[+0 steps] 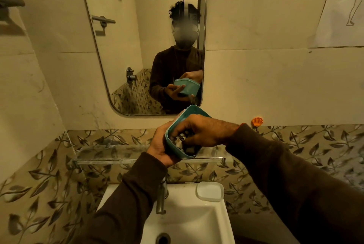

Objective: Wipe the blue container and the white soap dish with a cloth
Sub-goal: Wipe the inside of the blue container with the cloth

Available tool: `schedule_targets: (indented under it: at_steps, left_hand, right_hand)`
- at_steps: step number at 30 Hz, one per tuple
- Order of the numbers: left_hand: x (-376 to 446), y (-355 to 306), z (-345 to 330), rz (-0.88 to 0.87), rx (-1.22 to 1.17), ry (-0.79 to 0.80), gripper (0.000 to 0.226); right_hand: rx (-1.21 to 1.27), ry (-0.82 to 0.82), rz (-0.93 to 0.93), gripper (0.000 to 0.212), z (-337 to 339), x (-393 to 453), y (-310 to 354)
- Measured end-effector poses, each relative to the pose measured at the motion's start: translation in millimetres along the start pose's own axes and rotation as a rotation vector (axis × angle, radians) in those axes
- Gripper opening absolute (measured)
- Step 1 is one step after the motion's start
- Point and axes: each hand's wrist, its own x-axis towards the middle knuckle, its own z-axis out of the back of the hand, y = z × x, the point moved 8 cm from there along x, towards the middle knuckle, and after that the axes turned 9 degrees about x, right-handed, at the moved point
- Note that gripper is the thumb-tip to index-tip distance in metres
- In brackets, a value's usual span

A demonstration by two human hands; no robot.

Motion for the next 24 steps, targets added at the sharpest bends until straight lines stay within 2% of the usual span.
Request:
schedule_targets:
  at_steps: [3,8,12,17,20,24]
  left_hand:
    - [-3,3,-3,0.027,0.016,0.025,0.035]
    - [-4,12,5,0.098,-0.013,-0.063,0.044]
    - [-9,10,3,0.152,-0.046,-0.053,0.054]
    - [-11,14,-4,0.196,-0.032,-0.046,0.055]
    - [-9,16,-2,0.193,-0.033,-0.07,0.06]
    - [-5,13,4,0.167,-0.005,-0.141,0.062]
  right_hand:
    - [-0.059,0.135,-0.001,0.031,-6,-4,-3]
    - [-0.435,0.258,0.08,0.031,-11,5,3]
    - [-0.883,0.108,0.283,0.034,9,3,8]
    - [-1.102,0.026,0.464,0.039,13,-6,11]
    - [-1.166,-0.07,0.439,0.037,16,-5,11]
    - [-1.107,-0.17,0.288,0.034,16,-1,9]
